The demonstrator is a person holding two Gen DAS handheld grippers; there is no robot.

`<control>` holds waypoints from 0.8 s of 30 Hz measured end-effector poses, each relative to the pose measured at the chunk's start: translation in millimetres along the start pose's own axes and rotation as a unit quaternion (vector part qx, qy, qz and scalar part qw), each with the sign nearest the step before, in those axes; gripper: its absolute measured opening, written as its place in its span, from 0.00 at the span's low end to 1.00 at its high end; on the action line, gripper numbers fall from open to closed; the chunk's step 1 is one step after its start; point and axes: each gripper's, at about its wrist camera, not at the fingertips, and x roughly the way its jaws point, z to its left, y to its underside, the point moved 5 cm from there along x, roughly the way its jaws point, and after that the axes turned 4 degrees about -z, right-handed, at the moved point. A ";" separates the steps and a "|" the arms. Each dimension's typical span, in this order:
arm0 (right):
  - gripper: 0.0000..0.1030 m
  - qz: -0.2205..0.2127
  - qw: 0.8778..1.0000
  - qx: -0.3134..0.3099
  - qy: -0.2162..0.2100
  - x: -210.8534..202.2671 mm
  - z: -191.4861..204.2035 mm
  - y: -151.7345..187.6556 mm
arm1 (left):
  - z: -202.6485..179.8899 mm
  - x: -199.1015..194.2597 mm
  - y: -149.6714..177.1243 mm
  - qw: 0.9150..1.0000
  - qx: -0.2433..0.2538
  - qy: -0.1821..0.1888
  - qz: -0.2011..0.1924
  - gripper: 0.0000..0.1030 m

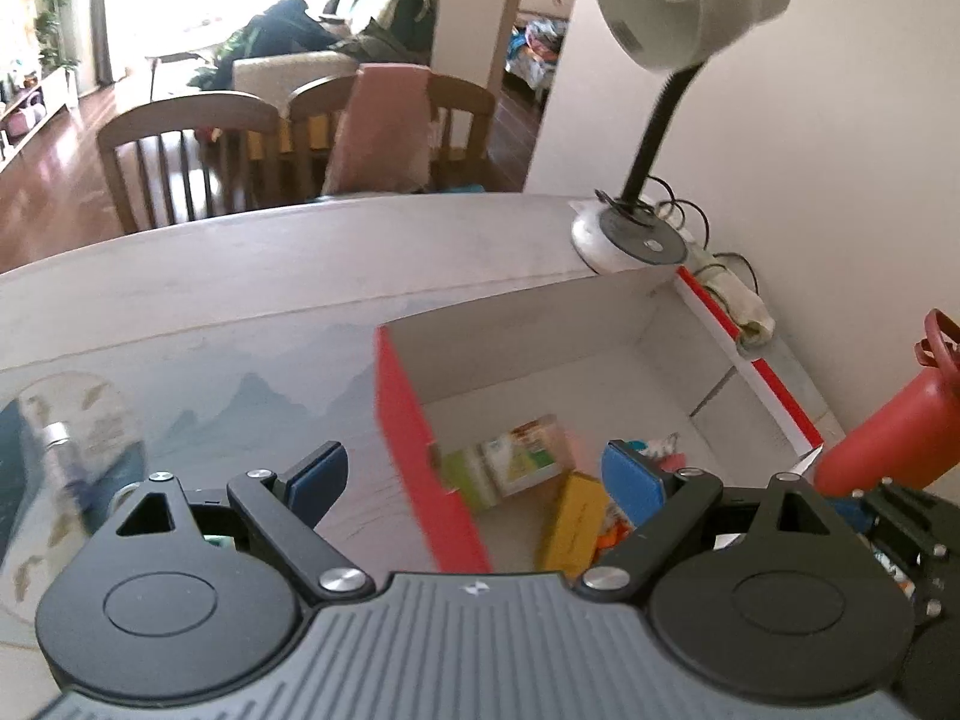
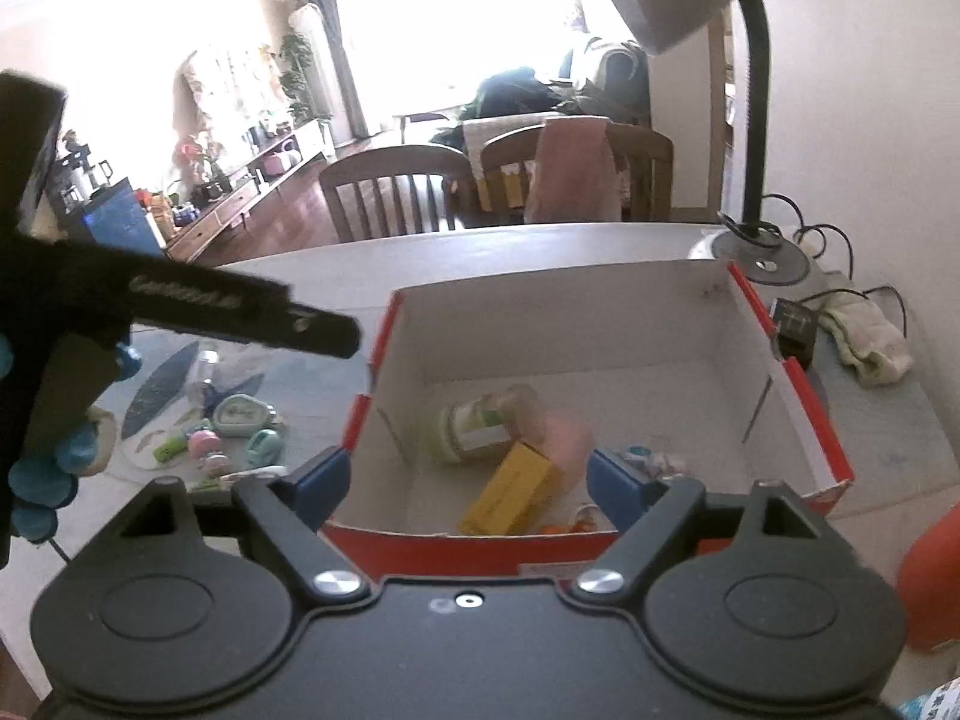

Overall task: Organize rigid objects
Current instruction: 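Withdraw both tools from the box back to the pile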

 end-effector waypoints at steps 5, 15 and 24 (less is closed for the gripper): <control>0.92 -0.011 1.000 -0.004 -0.012 -4.2 24.9 1.0 | 29.0 -25.5 16.8 1.000 -0.006 -0.012 -0.010 0.90; 0.96 -0.016 1.000 -0.006 -0.022 4.3 81.5 7.1 | 96.2 -69.1 42.6 0.998 -0.020 -0.030 -0.045 0.98; 0.96 0.004 1.000 -0.007 -0.026 32.4 135.0 17.5 | 167.7 -82.1 67.2 0.998 -0.039 -0.045 -0.034 1.00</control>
